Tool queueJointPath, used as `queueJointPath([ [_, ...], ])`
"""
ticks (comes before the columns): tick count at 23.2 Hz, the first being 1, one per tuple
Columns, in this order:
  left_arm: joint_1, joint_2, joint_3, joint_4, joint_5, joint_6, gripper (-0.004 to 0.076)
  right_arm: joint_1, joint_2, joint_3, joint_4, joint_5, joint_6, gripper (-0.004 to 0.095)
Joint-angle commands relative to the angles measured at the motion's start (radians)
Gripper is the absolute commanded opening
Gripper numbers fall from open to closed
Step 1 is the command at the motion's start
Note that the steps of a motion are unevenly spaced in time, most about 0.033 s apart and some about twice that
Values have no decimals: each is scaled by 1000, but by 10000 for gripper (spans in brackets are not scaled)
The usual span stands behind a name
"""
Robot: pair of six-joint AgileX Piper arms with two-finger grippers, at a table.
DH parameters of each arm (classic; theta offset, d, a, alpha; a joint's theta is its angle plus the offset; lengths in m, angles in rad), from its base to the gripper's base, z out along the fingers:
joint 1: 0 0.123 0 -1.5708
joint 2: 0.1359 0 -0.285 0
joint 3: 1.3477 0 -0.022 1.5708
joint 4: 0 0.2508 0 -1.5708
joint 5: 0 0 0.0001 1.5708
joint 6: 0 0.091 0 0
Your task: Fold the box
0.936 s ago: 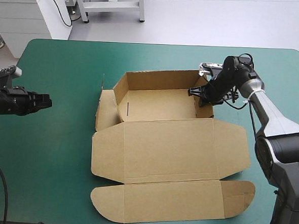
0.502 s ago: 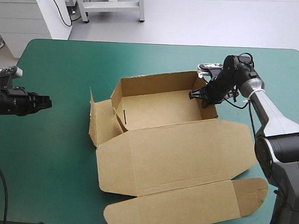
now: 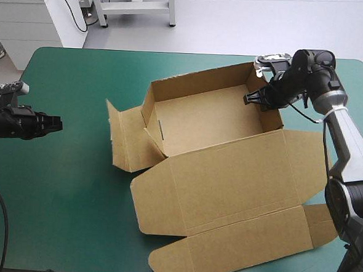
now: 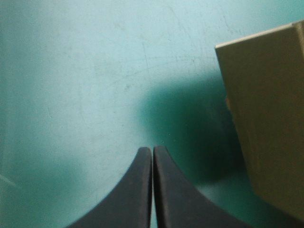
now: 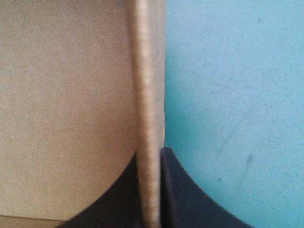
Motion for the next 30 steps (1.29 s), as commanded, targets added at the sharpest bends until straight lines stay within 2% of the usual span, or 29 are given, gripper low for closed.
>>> queueJointPath([
  [1, -1, -22, -24, -52, -13, 2, -8, -20, -66, -28, -15, 5, 9, -2],
  [5, -1, -15, -24, -59, -47, 8, -8, -15, -140, -30, -28, 5, 40, -2],
  [10, -1, 67, -24, -105, -85, -17, -8, -15, -285, -30, 100, 5, 32, -2],
  [12, -1, 107, -24, -154, -93, 18, -8, -15, -317, -30, 135, 5, 32, -2],
  [17, -55, 183, -24, -280, -40, 20, -8, -13, -320, -28, 239, -12, 13, -2],
  [20, -210, 185, -24, -233, -107, -51, -8, 14, -308, -28, 193, -74, 45, -2],
  [26, -325, 161, -24, -277, -78, -77, -8, 23, -283, -28, 40, -148, 82, -2],
  [30, -390, 122, -24, -326, -86, -80, -8, 23, -252, -28, -43, -151, 102, -2],
])
